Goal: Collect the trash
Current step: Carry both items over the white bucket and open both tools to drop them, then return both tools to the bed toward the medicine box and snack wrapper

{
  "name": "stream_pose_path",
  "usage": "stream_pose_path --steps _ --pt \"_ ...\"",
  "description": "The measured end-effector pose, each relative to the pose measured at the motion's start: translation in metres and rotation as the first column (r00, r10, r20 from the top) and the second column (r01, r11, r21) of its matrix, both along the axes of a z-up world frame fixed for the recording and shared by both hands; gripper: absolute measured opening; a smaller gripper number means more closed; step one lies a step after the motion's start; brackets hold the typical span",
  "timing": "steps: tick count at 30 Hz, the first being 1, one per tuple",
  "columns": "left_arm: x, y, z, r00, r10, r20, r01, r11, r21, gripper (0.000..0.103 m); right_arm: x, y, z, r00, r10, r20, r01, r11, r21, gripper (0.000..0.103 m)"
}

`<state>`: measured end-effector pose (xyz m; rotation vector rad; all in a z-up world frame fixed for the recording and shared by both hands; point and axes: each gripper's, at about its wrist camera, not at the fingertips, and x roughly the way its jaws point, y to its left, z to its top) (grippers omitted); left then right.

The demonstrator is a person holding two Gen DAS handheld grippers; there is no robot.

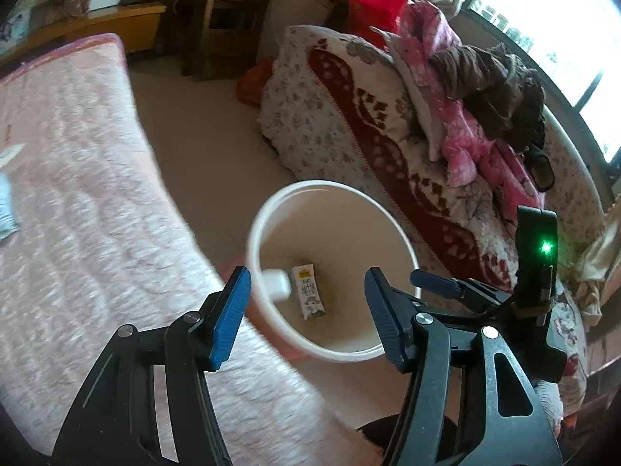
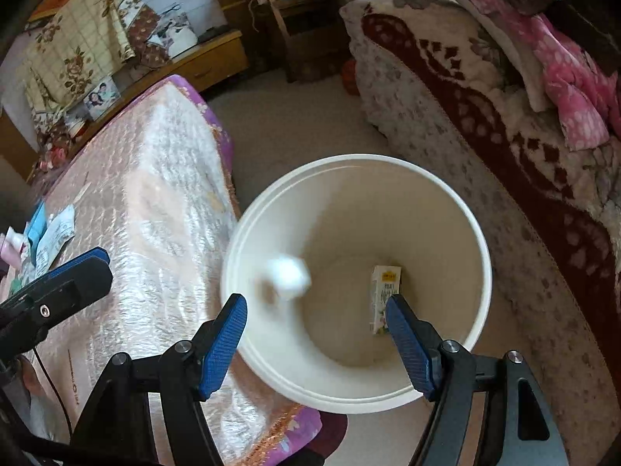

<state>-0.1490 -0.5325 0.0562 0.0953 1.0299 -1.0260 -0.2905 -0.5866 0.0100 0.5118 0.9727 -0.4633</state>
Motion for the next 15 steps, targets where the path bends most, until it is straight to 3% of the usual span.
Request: stream_pose_path --steps 8,15 --pt "0.005 0.054 0.012 0.981 0.125 0.151 -0.134 0.99 0.054 0.06 0.016 0.034 0.024 0.997 0.068 0.041 -0.067 0.997 -0.039 0.072" --pt "0.013 0.106 0.021 0.953 0.234 0.19 -0.247 0.968 0.046 0.06 0.036 0.077 0.042 0.988 0.14 0.065 -0.135 0.988 -0.08 0.072"
